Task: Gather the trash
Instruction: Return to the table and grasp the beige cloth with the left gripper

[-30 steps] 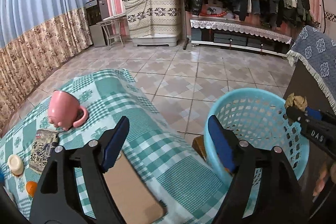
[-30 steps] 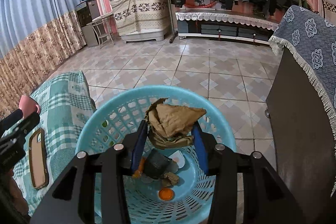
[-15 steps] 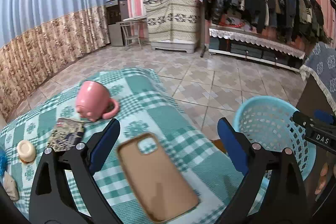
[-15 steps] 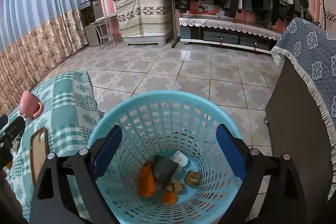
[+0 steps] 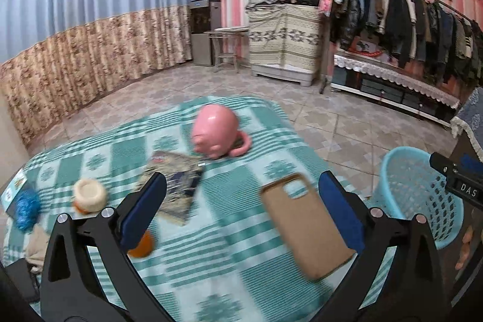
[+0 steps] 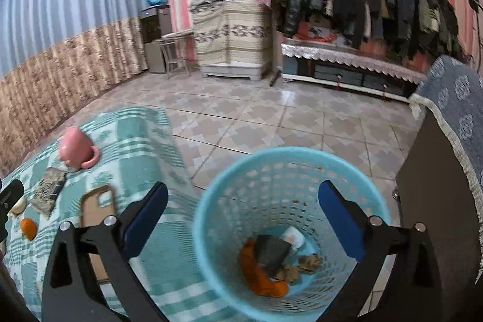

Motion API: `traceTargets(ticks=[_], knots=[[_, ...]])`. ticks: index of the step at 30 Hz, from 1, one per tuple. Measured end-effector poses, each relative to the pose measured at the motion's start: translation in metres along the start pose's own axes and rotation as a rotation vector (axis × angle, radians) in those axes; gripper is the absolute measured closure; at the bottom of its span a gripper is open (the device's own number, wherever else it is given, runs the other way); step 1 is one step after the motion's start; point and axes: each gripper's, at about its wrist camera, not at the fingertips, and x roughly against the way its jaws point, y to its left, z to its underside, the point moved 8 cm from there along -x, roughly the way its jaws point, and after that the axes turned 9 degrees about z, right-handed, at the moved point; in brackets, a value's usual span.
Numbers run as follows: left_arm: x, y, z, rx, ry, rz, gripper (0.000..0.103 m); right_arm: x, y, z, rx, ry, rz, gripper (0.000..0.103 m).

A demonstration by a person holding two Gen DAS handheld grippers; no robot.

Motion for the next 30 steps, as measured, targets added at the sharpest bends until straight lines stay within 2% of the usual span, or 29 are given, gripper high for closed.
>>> traceTargets(ticks=[5, 14, 20, 26, 30], knots=[[0.023, 0.053, 0.017, 0.072, 0.005, -0.052, 0.006, 0.014, 0.047, 0.006, 0.048, -0.018, -0.061, 0.005], [0.056, 0.151, 0.061, 0.158, 0.026, -0.196, 0.006, 0.04, 0.125, 0.019, 0.152, -0.056, -0.164, 0.005], [0.074, 0.194, 0.095, 0.149, 0.046, -0.304, 0.006, 0.052, 0.166, 0.031, 0.228, -0.065, -0.228, 0.005], [0.085, 0.23, 0.128, 0.193, 0.092, -0.337, 0.006, 0.052, 0.193, 0.044, 0.257, -0.039, -0.275, 0.005], [0.08, 0.244, 0.147, 0.246, 0.161, -0.297, 0.006, 0.049, 0.212, 0.055, 0.283, -0.014, -0.296, 0.005]])
